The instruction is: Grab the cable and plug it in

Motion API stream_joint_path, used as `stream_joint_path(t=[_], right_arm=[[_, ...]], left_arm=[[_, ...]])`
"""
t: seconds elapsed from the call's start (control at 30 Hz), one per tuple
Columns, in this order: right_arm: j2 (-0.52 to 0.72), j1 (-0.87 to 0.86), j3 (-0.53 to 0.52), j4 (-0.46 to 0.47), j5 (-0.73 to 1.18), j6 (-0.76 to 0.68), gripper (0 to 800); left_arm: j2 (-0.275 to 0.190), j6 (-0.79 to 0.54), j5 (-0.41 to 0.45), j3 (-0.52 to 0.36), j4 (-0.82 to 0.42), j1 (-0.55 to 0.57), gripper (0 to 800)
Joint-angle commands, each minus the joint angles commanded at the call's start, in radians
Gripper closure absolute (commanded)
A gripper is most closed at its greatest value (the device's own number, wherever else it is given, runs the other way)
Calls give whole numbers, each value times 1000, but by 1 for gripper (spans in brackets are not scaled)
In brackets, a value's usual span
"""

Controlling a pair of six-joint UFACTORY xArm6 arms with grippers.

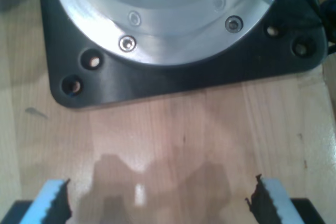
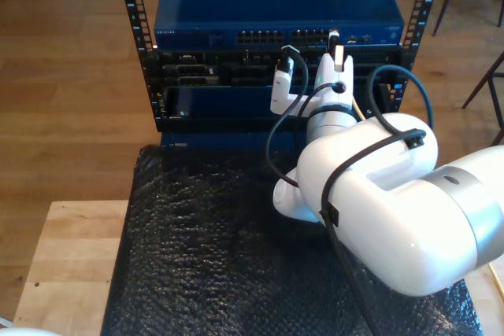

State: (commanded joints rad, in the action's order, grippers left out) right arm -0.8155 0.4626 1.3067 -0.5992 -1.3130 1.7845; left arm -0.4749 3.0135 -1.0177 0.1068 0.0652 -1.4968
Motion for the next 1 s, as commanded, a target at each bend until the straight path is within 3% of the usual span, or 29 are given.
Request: stream_joint_path(t=[0.47, 0.63, 0.87, 1.0], right_arm=[[-6, -3, 6, 9, 2, -2, 790], [-3, -2, -6, 17, 20, -2, 583], [3, -3, -29, 18, 29, -2, 525], [54, -3, -92, 17, 40, -2, 486]], left_arm=[[0, 0, 0, 0, 0, 0, 0], [0, 0, 0, 0, 0, 0, 0], [0, 0, 0, 0, 0, 0, 0], [0, 0, 0, 0, 0, 0, 0]])
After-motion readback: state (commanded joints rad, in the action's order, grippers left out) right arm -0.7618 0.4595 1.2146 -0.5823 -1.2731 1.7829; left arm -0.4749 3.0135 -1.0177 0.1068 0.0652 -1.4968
